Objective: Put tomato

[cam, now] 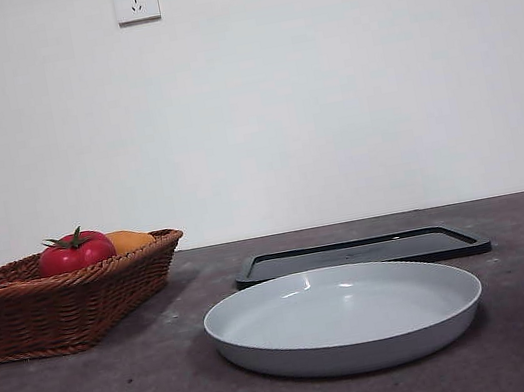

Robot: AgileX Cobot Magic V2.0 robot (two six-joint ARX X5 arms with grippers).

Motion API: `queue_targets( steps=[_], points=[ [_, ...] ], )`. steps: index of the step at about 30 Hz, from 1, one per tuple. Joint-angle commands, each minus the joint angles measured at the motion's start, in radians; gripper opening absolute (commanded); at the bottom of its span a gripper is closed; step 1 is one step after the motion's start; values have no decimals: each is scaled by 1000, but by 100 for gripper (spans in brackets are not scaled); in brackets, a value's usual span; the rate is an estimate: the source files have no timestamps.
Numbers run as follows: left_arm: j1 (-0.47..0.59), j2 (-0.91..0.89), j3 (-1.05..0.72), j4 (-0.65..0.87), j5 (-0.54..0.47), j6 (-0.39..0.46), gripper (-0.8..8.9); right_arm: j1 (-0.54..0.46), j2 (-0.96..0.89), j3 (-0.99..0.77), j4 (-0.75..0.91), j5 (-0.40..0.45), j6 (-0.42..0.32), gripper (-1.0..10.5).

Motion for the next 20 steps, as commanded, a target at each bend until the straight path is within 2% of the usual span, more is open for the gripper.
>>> queue_targets(
  steps=[1, 12, 20],
  points=[
    [1, -1, -20, -8, 5, 11, 27, 0, -2, -5, 11, 0, -5, 24],
    [1, -1, -20, 10, 5, 6, 27, 0, -2, -5, 34, -1, -2, 24],
    [0, -1, -20, 49, 18, -80, 15, 0, -2, -5, 57, -27, 146, 14]
  ],
)
